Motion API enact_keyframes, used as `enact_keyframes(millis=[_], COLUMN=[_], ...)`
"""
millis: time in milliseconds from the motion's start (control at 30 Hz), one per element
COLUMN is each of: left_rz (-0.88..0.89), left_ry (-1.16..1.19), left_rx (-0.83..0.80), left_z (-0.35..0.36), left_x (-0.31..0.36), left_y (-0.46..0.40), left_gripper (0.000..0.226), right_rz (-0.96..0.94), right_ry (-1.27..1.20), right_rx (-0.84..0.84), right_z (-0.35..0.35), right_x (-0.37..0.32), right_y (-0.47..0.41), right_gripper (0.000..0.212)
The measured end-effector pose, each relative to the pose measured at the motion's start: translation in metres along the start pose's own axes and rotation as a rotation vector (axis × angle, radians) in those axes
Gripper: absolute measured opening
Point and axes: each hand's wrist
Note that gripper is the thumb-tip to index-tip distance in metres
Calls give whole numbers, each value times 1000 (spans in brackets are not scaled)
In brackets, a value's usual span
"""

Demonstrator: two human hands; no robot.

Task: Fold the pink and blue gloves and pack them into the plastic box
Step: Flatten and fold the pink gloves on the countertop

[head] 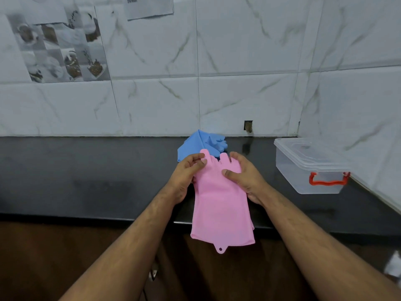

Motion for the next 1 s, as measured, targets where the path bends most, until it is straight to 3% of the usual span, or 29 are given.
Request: enact_keyframes(millis=[200,433,600,767,900,1000], left_rz=[85,168,102,3,19,111], left_ry=[20,-167,-106,-27,-79,-121], left_rx=[27,112,43,-38,-146,-209], left_z=[-3,-2,-5,-6,-8,-2], left_x=[-12,-24,-26,-22,-21,-20], left_y=[-16,-47,-67,-79,-89,-94], left_gripper=[48,49,39,31,34,41], right_rz=[-169,-141,7,35,-18,-187], right_ry=[138,237,268,264,381,598], right_rx=[33,74,155,8,-109,-62], right_z=[3,8,3,-3,-5,-2], right_x=[-1,11,18,20,19,18], right_y=[-9,-35,-63,-84,-92,-97], right_gripper=[69,36,42,17,16,17])
Point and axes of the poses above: each hand's wrist, its own y-axis away from the middle knuckle, its own z-axis out of the palm, x = y × z, and after that the axes turned 13 degrees about x, right-handed
